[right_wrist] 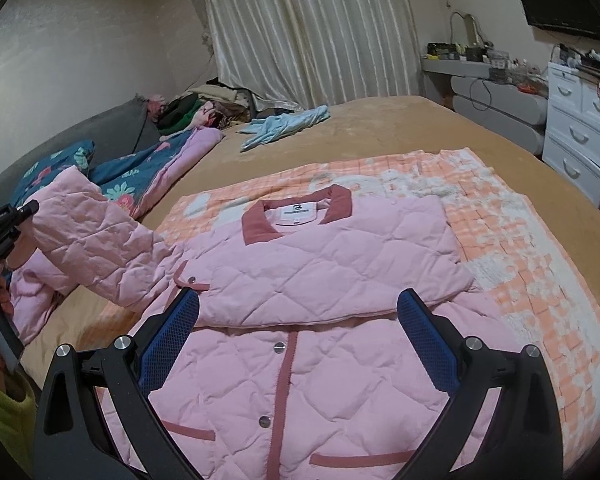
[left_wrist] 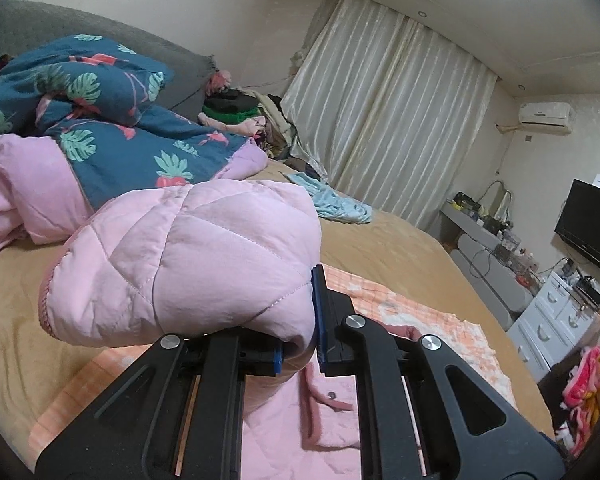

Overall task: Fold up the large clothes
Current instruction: 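Lift the sleeve with the left gripper toward the jacket center, then carry the sleeve across the jacket front and open the left gripper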

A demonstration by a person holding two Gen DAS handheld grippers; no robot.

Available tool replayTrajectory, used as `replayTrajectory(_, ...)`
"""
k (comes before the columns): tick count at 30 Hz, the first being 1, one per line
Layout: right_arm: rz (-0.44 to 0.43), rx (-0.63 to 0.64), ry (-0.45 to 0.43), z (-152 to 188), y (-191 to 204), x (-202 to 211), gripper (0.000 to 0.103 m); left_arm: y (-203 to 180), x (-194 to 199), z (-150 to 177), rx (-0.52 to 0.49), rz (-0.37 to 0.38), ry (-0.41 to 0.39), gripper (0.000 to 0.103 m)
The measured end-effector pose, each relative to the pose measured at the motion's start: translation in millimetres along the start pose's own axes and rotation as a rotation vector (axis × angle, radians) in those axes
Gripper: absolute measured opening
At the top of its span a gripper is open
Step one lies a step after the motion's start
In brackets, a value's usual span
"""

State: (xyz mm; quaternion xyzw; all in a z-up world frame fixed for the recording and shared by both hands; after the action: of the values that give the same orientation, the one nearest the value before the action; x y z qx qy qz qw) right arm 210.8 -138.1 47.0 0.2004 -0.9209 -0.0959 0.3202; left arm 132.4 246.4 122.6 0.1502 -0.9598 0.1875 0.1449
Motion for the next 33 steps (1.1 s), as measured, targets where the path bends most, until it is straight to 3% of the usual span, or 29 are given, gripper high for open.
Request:
replayTrajectory(23,0.073,-0.115,-0.005,6,-63,3,0.099,-95,-23,20,-0.164,0.065,0.031,0.005)
replayTrajectory(33,0.096,-0.120,-0.013,8,-77,-1,0.099,-151,-43,49,-0.326,0.117,0.066,0.005)
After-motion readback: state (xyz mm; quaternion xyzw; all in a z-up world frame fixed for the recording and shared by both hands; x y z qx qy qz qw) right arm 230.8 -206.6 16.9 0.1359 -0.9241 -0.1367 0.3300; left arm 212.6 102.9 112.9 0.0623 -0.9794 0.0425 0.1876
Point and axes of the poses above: each gripper's, at about its wrist camera, not at the fingertips, and x roughly against the way its jaws point, y to its left, z to its underside, the point moved 2 cm from there along -x, roughly the way its jaws point, and after that the axes turned 5 degrees about -x, right-handed, at the moved point
